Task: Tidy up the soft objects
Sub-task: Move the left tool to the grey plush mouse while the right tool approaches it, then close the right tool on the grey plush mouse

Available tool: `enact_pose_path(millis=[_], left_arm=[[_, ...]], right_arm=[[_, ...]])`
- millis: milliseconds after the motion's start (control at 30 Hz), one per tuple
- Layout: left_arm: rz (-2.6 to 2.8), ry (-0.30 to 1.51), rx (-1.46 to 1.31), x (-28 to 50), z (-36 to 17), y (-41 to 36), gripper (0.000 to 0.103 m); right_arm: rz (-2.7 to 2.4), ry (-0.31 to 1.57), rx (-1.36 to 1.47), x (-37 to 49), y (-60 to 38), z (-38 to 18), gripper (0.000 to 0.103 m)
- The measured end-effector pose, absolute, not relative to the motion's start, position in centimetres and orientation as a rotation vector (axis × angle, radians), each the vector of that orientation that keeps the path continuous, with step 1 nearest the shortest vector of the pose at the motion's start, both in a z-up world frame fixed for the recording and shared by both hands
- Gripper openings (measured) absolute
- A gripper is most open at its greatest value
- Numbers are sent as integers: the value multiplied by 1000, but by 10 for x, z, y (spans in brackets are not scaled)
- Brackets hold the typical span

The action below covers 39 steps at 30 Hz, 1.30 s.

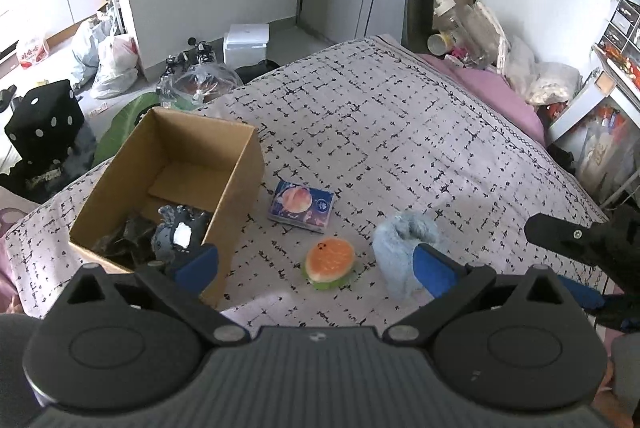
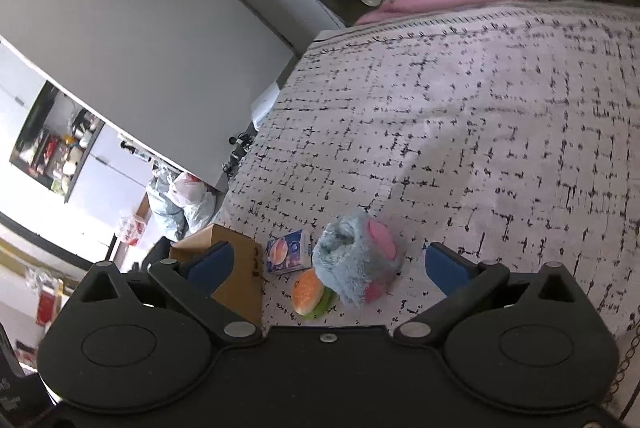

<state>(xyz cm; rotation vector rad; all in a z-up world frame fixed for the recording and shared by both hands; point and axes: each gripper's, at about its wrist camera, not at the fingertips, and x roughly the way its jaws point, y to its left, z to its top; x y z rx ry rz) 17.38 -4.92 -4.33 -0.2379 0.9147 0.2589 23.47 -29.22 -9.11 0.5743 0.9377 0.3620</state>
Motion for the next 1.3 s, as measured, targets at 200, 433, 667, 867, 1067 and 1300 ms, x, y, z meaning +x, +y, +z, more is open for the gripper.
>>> enact_pose_path(millis=[200,433,667,867,1067,1300], left_arm=[[235,913,-294,182,-51,-51,102],[192,903,-366,197,-63,-52,100],[157,911,-432,214,-81,-55,89],[155,952,-507,229,-102,-50,63],[127,973,-540,242,-120,-51,58],[109,1012,-584,260,-144,-47,39]], right_arm=[[361,965,661,240,-300,-104,103],[320,984,719,248,-306,-119,99],[285,1038,770,261,-303,-139,81],[249,1047,784,270,-300,-148,68],[233,1086,794,277,-293,-163,55],[212,1100,787,286,-283,-171,52]])
